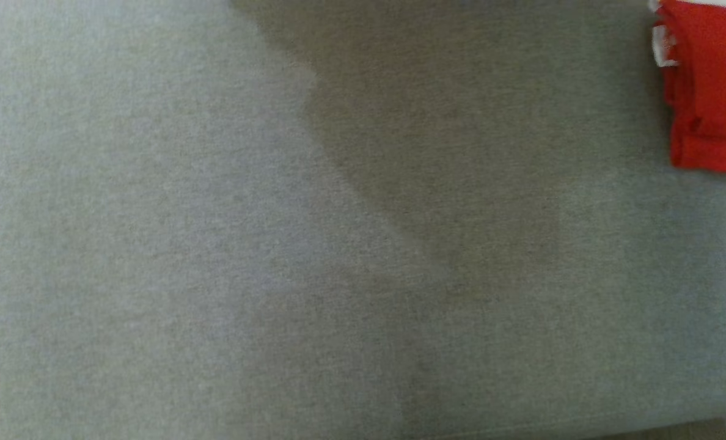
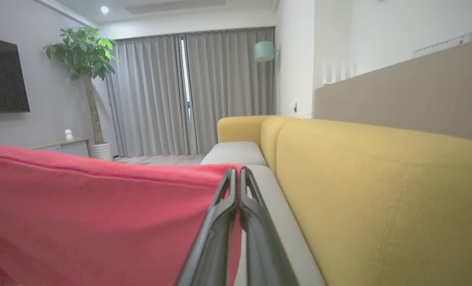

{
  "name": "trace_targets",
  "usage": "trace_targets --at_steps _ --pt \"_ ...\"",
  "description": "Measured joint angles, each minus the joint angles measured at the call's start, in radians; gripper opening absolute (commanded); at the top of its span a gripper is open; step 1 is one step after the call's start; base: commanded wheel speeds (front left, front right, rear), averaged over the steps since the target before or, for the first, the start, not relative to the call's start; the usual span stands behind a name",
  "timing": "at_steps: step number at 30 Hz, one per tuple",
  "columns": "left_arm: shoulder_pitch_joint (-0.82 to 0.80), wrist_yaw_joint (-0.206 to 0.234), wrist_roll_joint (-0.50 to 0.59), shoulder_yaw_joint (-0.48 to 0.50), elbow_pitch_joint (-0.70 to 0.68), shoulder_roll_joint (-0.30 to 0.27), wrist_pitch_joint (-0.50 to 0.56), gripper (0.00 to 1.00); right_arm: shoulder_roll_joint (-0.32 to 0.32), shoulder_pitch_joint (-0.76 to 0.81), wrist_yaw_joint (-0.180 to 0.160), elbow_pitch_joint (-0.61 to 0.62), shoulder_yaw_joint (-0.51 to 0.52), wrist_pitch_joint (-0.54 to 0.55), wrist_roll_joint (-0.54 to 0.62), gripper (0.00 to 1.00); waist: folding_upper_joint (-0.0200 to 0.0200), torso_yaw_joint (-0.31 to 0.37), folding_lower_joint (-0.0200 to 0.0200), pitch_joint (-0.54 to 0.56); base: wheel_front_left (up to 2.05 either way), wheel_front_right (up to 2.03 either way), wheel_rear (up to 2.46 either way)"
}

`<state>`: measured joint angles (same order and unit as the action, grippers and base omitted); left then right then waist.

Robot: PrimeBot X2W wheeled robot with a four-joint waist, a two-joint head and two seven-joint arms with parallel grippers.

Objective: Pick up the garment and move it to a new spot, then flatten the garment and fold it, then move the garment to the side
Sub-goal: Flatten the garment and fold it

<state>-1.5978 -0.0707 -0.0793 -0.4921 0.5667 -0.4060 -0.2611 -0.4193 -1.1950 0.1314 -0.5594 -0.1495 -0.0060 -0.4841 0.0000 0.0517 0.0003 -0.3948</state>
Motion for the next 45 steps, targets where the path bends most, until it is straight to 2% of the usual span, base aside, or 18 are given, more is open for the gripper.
trace_targets --at_steps 2,6,7,8,9,14,17,18,19,22,27,31,36,40,43,45 --pt "0.101 0.001 -0.026 0.008 -0.052 -0.001 0.0 0.0 0.002 0.018 0.0 -0.032 -0.035 -0.02 -0.014 0.0 0.0 -0.01 0.0 -0.014 0.0 0.0 0.0" --pt "0.406 0.02 -0.065 0.016 -0.17 -0.021 0.0 0.0 0.008 0.107 0.0 -0.093 -0.105 -0.061 -0.045 0.0 0.0 -0.031 0.0 -0.023 0.0 0.0 0.0" --pt "0.406 0.02 -0.065 0.016 -0.17 -0.021 0.0 0.0 0.008 0.107 0.0 -0.093 -0.105 -0.061 -0.045 0.0 0.0 -0.031 0.0 -0.023 0.0 0.0 0.0" --pt "0.554 0.031 -0.07 0.017 -0.232 -0.033 0.0 0.0 0.009 0.163 0.0 -0.124 -0.124 -0.079 -0.066 0.0 0.0 -0.037 0.0 -0.015 0.0 0.0 0.0" --pt "0.554 0.031 -0.07 0.017 -0.232 -0.033 0.0 0.0 0.009 0.163 0.0 -0.124 -0.124 -0.079 -0.066 0.0 0.0 -0.037 0.0 -0.015 0.0 0.0 0.0" --pt "0.853 0.072 -0.069 0.036 -0.408 -0.088 0.0 0.0 -0.007 0.299 0.0 -0.14 -0.157 -0.101 -0.145 0.0 0.0 -0.044 -0.0004 0.031 0.0 0.0 0.0" --pt "1.045 0.102 -0.07 0.05 -0.487 -0.13 0.0 0.0 -0.035 0.403 0.0 -0.119 -0.165 -0.104 -0.192 0.0 0.0001 -0.045 -0.0005 0.07 0.0 0.0 0.0" --pt "1.174 0.119 -0.077 0.07 -0.532 -0.142 0.001 0.0 -0.063 0.482 0.0 -0.093 -0.164 -0.11 -0.217 0.0 0.0001 -0.047 -0.0006 0.098 0.0 0.0 0.0" --pt "1.235 0.129 -0.082 0.075 -0.556 -0.148 0.001 0.0 -0.076 0.524 0.0 -0.079 -0.163 -0.11 -0.23 0.0 0.0001 -0.047 -0.0006 0.112 0.0 0.0 0.0" --pt "1.39 0.152 -0.086 0.077 -0.622 -0.159 0.001 0.0 -0.103 0.652 0.0 -0.026 -0.149 -0.109 -0.264 0.0 0.0001 -0.051 -0.0006 0.152 0.0 0.0 0.0" --pt "1.597 0.187 -0.092 0.073 -0.695 -0.175 0.002 0.0 -0.108 0.846 0.0 0.082 -0.101 -0.095 -0.274 0.0 0.0001 -0.055 -0.0007 0.208 0.0 0.0 0.0" --pt "1.732 0.205 -0.116 0.058 -0.741 -0.177 0.002 0.0 -0.108 0.987 0.0 0.181 -0.035 -0.05 -0.27 0.0 0.0001 -0.057 -0.0006 0.23 0.0 0.0 0.0" --pt "1.822 0.229 -0.129 0.034 -0.8 -0.176 0.025 0.0 -0.099 1.175 0.0 0.322 0.07 0.022 -0.228 0.0 0.0001 -0.061 -0.0004 0.234 0.0 0.0 0.0" --pt "1.853 0.229 -0.145 0.031 -0.826 -0.178 0.04 0.0 -0.051 1.287 0.0 0.42 0.15 0.084 -0.194 0.0 0.0001 -0.065 -0.0004 0.225 0.0 0.0 0.0" --pt "1.837 0.227 -0.153 0.032 -0.821 -0.177 0.042 0.0 -0.007 1.305 0.0 0.465 0.187 0.122 -0.161 0.0 0.0001 -0.067 -0.0003 0.21 0.0 0.0 0.0" --pt "1.794 0.21 -0.153 0.029 -0.795 -0.173 0.052 0.0 0.016 1.295 0.0 0.477 0.2 0.148 -0.143 0.0 0.0001 -0.066 -0.0003 0.198 0.0 0.0 0.0"
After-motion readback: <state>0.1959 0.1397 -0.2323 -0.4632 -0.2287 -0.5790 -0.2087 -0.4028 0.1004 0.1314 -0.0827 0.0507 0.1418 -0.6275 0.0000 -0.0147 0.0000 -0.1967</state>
